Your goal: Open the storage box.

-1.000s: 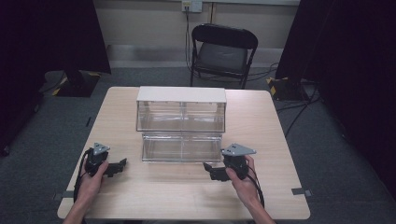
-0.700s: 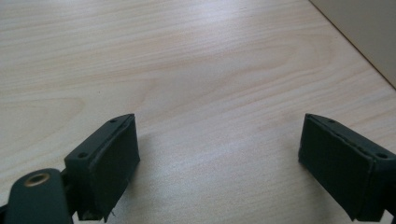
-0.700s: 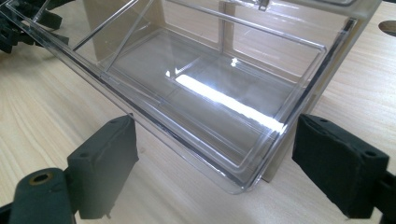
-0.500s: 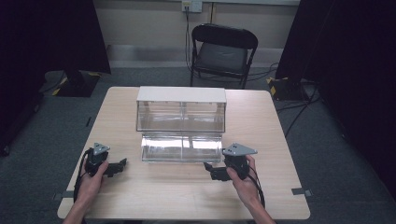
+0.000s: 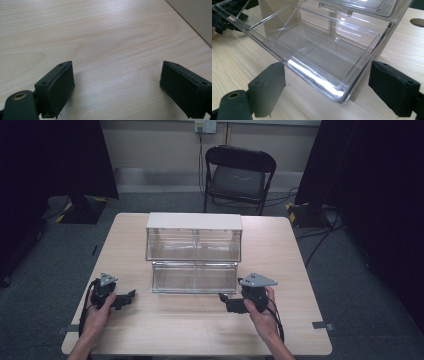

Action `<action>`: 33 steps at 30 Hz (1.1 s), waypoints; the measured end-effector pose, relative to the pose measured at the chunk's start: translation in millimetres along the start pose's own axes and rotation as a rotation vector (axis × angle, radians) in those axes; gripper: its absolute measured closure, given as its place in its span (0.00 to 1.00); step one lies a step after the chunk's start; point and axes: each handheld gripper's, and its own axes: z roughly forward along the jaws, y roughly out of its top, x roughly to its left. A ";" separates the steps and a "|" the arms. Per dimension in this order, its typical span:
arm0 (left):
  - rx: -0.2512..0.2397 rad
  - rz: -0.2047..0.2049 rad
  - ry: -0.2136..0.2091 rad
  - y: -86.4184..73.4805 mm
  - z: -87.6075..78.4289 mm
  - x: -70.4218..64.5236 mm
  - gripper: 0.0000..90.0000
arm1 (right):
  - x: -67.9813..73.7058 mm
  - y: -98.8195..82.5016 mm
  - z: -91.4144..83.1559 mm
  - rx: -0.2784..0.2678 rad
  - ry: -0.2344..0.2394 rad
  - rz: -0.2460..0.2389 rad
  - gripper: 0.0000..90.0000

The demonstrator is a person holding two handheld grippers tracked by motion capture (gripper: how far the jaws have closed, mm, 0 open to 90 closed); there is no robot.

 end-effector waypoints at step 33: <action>-0.001 0.000 0.001 0.0 0.0 0.0 0.13 | 1.7 10.2 -2.8 -0.045 -0.003 0.014 0.15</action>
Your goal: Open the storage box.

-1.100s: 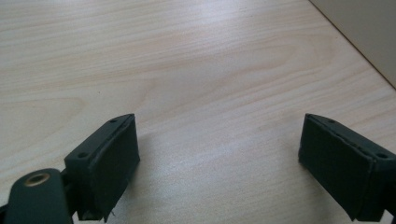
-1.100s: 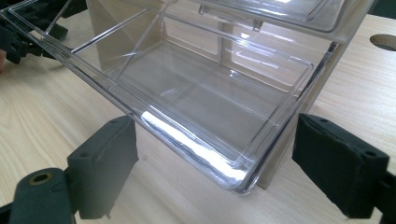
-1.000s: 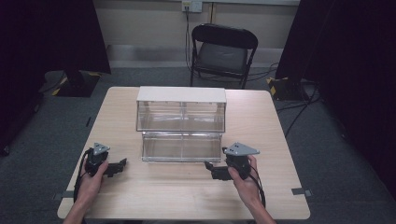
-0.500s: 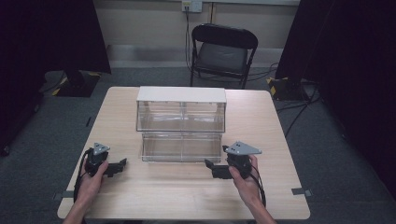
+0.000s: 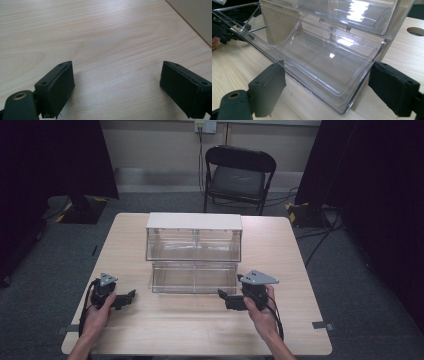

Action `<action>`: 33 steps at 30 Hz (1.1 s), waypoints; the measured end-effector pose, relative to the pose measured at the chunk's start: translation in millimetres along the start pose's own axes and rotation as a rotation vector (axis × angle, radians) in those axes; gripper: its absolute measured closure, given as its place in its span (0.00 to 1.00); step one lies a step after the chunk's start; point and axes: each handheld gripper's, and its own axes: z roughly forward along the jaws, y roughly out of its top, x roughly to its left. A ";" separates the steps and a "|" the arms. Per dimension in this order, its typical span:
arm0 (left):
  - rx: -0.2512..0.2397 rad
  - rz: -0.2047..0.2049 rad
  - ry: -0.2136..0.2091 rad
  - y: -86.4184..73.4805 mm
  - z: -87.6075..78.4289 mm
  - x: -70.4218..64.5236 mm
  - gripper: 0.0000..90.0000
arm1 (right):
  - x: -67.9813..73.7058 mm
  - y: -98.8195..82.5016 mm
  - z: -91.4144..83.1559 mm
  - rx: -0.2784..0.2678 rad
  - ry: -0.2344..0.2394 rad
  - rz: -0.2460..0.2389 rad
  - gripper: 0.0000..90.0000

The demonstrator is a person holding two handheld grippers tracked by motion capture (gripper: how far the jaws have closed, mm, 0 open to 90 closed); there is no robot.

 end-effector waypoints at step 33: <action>0.000 -0.001 0.000 0.0 0.0 0.0 0.13 | -5.9 9.3 -2.4 -0.046 -0.011 0.022 0.15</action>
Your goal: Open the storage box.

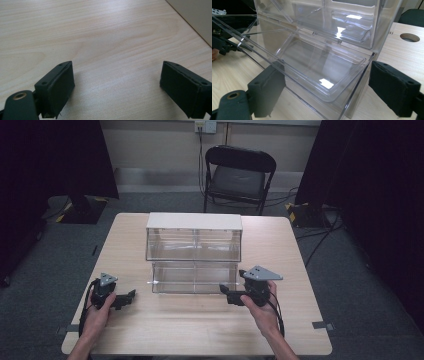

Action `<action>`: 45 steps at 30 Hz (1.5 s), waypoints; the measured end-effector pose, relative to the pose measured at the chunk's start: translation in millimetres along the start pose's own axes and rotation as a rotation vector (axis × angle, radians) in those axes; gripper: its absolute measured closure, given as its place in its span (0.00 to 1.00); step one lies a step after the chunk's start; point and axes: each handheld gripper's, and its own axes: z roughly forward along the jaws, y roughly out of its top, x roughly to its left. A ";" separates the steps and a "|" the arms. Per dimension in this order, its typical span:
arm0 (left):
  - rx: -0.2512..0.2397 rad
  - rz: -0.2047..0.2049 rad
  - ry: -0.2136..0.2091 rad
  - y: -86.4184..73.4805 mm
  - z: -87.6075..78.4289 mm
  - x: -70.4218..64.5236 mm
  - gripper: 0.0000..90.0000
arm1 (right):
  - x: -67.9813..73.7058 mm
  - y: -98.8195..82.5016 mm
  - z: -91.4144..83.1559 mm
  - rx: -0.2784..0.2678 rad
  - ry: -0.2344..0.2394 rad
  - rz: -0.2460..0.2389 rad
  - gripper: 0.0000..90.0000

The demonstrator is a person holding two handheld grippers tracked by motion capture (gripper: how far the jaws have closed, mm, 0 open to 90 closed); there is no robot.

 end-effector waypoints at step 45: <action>0.000 0.002 -0.002 -0.2 -0.2 0.0 0.13 | -1.5 12.0 2.1 -0.021 -0.017 0.035 0.16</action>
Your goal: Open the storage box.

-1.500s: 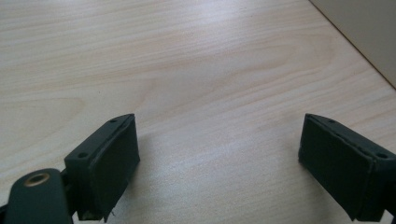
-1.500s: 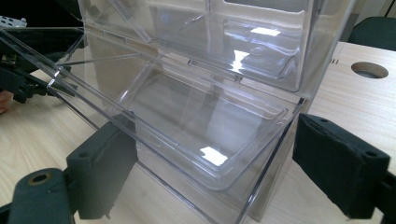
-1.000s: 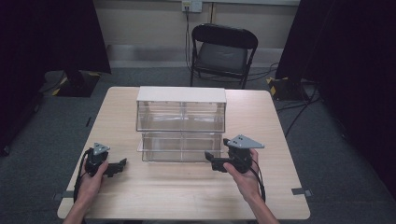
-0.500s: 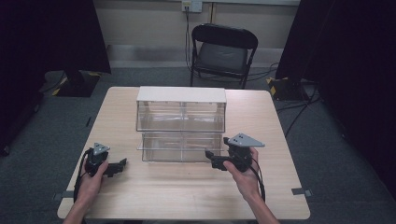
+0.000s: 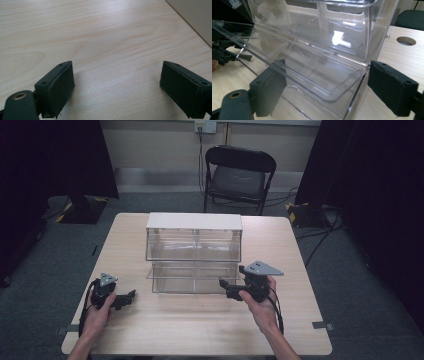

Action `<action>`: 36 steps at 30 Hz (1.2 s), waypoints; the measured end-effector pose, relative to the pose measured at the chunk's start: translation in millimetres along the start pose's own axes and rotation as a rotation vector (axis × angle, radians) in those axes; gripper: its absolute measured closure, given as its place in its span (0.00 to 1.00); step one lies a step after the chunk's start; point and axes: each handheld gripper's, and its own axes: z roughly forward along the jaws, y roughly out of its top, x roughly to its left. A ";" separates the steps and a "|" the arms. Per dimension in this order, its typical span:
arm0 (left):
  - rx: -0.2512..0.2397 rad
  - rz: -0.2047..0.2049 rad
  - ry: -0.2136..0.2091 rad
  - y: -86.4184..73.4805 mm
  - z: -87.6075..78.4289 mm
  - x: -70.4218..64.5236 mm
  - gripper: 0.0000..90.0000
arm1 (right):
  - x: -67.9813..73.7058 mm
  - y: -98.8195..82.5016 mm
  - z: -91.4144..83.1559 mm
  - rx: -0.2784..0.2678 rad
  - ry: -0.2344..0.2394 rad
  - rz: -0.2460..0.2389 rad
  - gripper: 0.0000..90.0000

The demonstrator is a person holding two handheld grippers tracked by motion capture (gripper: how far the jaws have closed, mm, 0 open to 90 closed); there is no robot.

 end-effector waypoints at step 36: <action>0.000 0.000 0.000 0.0 0.0 0.0 0.13 | -5.5 8.8 2.0 -0.007 0.004 0.008 0.16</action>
